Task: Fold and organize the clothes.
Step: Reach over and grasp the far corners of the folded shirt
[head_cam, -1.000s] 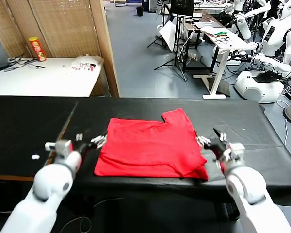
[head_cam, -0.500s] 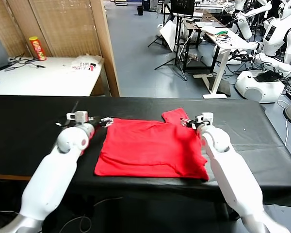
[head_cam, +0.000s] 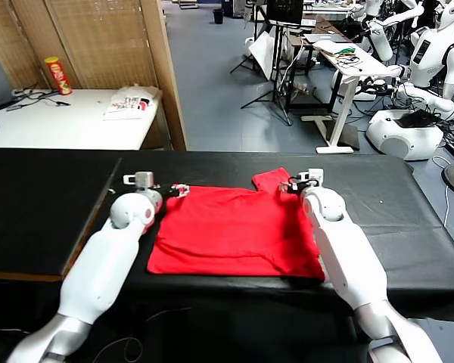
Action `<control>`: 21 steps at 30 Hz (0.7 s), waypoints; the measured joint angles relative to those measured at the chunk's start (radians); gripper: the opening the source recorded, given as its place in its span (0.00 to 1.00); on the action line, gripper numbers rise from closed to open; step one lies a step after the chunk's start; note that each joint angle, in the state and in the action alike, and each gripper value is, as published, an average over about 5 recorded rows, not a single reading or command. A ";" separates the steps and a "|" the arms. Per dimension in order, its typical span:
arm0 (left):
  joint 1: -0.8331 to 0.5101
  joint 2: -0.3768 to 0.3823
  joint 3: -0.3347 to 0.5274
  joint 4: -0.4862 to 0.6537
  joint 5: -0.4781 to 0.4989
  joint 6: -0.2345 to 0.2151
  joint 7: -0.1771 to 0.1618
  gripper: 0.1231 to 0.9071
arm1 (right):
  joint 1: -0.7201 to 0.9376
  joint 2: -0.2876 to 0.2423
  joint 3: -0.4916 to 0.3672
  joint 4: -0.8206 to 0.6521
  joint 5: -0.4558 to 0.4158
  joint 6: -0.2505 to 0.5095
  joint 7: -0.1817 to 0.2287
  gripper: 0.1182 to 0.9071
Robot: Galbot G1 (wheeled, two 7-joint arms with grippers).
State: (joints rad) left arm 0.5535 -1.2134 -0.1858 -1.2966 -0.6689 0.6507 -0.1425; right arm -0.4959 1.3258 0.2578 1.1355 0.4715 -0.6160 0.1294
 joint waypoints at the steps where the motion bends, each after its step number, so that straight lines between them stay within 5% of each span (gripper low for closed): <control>1: -0.003 -0.005 0.000 0.010 0.006 -0.003 0.001 0.86 | 0.000 0.001 0.002 -0.003 0.001 0.002 0.000 0.86; 5: -0.009 -0.020 -0.002 0.045 0.021 -0.007 0.007 0.81 | 0.002 0.008 0.011 -0.012 0.005 0.005 -0.002 0.86; 9: -0.012 -0.030 -0.001 0.069 0.035 -0.009 0.015 0.57 | 0.000 0.013 0.018 -0.020 0.009 0.004 -0.008 0.81; 16: -0.017 -0.041 -0.010 0.108 0.055 -0.022 0.022 0.11 | -0.010 0.021 0.023 -0.019 0.008 0.015 -0.024 0.36; 21: -0.016 -0.040 -0.011 0.113 0.060 -0.025 0.026 0.03 | -0.024 0.023 0.028 -0.010 0.004 0.061 -0.042 0.08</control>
State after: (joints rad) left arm 0.5378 -1.2534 -0.1973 -1.1838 -0.6086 0.6255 -0.1165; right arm -0.5200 1.3484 0.2863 1.1256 0.4756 -0.5547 0.0874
